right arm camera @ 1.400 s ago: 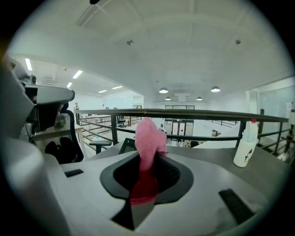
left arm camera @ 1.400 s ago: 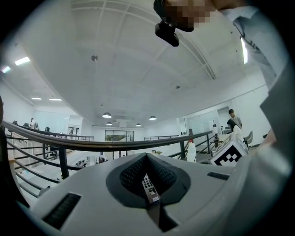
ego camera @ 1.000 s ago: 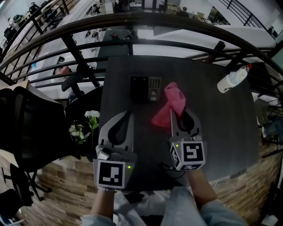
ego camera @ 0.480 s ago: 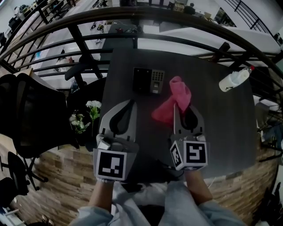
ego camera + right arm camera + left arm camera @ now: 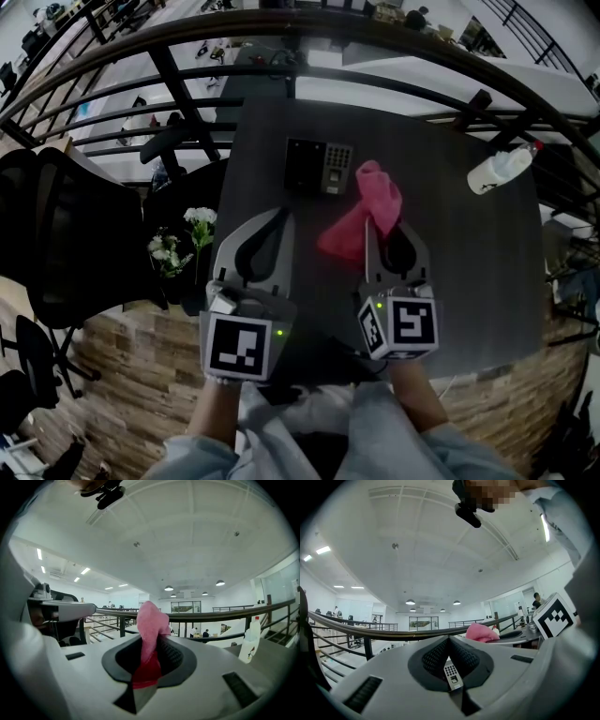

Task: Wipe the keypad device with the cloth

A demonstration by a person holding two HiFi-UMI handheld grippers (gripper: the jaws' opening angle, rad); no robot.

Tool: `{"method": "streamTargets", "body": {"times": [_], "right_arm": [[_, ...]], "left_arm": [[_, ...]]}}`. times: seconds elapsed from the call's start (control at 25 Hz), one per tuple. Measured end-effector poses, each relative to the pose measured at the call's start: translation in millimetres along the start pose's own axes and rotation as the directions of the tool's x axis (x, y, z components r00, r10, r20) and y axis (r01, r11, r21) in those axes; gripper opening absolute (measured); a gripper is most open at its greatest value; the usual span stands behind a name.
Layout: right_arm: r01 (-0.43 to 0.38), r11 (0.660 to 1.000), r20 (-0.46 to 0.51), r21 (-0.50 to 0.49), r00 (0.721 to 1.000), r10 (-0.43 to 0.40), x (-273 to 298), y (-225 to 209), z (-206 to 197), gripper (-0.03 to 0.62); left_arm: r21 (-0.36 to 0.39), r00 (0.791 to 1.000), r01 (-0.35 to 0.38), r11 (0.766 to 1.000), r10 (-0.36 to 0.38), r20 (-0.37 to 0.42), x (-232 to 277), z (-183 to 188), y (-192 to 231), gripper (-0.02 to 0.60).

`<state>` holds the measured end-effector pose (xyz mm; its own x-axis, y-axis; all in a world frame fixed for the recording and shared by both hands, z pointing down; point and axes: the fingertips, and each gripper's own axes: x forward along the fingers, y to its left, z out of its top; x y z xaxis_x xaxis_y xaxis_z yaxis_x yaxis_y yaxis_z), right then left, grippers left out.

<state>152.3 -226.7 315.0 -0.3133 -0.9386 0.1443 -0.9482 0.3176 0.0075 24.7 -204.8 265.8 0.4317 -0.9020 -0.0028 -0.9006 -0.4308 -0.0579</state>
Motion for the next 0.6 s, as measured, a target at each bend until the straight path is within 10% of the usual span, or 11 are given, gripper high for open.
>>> {"method": "streamTargets", "body": {"times": [0.6], "right_arm": [[-0.006,1.000,-0.009,0.004,1.000,0.006,0.7,6.6,-3.8,0.077]], "left_arm": [[-0.010,1.000,-0.003,1.000,0.003,-0.009,-2.9,-4.4,3.4,0.002]]}}
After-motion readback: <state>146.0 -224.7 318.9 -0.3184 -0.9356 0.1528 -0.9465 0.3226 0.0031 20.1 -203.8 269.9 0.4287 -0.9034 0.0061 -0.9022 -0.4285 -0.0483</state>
